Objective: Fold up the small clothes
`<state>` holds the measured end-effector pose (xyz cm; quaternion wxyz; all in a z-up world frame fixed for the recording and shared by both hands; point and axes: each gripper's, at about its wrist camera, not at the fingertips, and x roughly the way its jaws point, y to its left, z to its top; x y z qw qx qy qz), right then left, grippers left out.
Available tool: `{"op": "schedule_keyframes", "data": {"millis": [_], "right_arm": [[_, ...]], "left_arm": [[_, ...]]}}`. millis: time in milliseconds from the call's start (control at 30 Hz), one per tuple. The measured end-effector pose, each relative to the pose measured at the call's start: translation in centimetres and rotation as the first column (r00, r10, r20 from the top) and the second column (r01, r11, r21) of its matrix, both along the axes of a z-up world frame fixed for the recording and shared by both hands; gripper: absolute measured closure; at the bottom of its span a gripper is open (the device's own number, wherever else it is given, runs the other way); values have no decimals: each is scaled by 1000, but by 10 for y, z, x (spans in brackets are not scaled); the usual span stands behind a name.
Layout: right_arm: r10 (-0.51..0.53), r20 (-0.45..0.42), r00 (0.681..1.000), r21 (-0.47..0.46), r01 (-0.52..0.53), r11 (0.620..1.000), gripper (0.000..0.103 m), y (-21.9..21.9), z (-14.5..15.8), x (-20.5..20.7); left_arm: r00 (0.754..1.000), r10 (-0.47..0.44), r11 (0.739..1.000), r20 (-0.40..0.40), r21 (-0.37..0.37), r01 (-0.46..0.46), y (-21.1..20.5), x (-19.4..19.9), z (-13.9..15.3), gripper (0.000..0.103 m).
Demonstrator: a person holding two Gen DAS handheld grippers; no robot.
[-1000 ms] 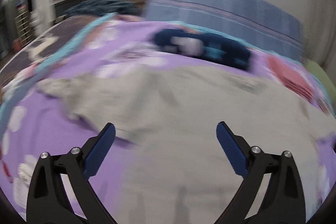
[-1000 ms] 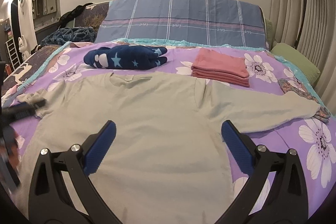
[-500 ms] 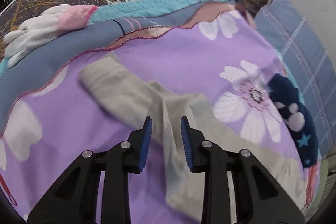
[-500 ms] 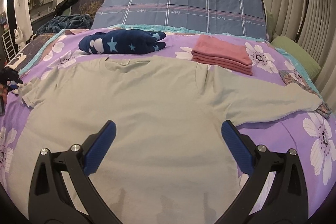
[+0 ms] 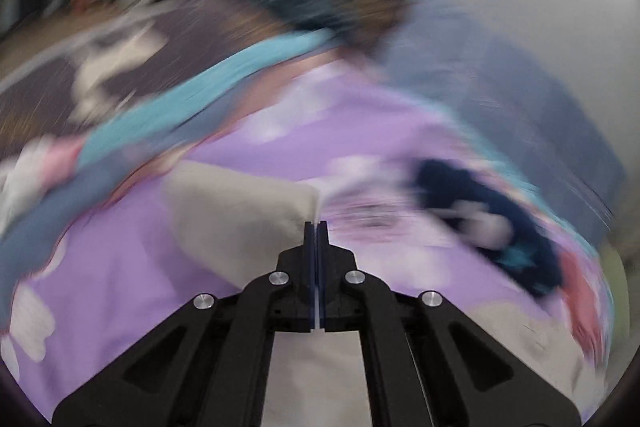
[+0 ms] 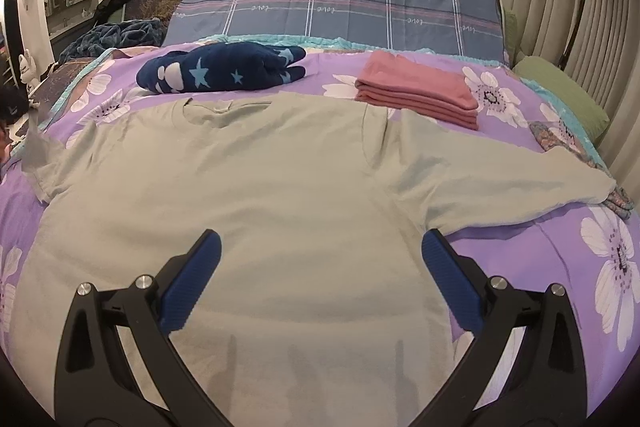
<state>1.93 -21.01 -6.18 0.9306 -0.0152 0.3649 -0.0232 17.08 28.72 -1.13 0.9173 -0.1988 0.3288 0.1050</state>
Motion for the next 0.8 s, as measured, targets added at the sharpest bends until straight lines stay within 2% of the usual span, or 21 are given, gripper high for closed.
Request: {"op": "schedule_keyframes", "data": {"millis": [33, 67, 100, 167, 200, 233, 267, 300, 333, 433, 467, 533, 600, 633, 667, 733, 800], "right_arm": [[-1, -1, 1000, 9, 1, 1000, 2, -1, -1, 1], [-3, 0, 1000, 14, 3, 1000, 2, -2, -1, 1], [-5, 0, 1000, 15, 5, 1000, 2, -3, -1, 1], [-12, -1, 1000, 13, 12, 1000, 2, -6, -2, -1], [-21, -1, 1000, 12, 21, 1000, 2, -9, -2, -2], [-27, -1, 1000, 12, 27, 1000, 2, -12, -2, -2], [-36, -2, 999, 12, 36, 999, 2, -16, -2, -4], [-48, -4, 999, 13, 48, 999, 2, -21, -2, -5], [-55, -7, 998, 15, 55, 998, 2, -24, -2, -6], [-63, -16, 998, 18, 64, 998, 2, -36, -2, -8], [-62, -17, 998, 19, 63, 998, 2, -38, -1, -8], [-51, -21, 998, 25, 51, 998, 2, -43, -1, -7], [-11, -29, 1000, 56, 13, 998, 2, -44, -1, 1], [8, -30, 1000, 72, -6, 997, 3, -44, -1, 5], [34, -30, 999, 90, -31, 995, 11, -42, 0, 11], [111, -35, 993, 134, -105, 985, 41, -36, 1, 30], [205, -57, 977, 194, -191, 962, 55, -26, 1, 56]], "left_arm": [[991, -113, 993, 76, 36, 110, -38, -8, 22, 103], [977, -184, 982, 112, 57, 178, -61, -13, 32, 103], [952, -270, 962, 147, 86, 260, -89, -19, 41, 103], [876, -452, 890, 170, 147, 431, -155, -34, 49, 102], [842, -516, 854, 160, 168, 492, -182, -39, 47, 100], [800, -584, 808, 136, 189, 558, -214, -47, 38, 86], [772, -627, 773, 103, 208, 600, -238, -53, 27, 73], [746, -664, 735, 60, 236, 635, -264, -61, 11, 49], [730, -683, 710, 29, 260, 654, -279, -69, -2, 41], [690, -718, 628, -93, 340, 700, -312, -90, -41, 41], [688, -716, 614, -122, 359, 703, -314, -95, -49, 41], [697, -702, 609, -148, 382, 695, -306, -110, -58, 41], [722, -674, 618, -159, 415, 668, -291, -121, -63, 37], [747, -644, 633, -162, 436, 640, -280, -124, -64, 35], [773, -613, 650, -165, 450, 612, -268, -123, -64, 35], [829, -531, 699, -172, 464, 544, -239, -119, -68, 33], [882, -433, 737, -188, 489, 466, -212, -118, -75, 32]]}}
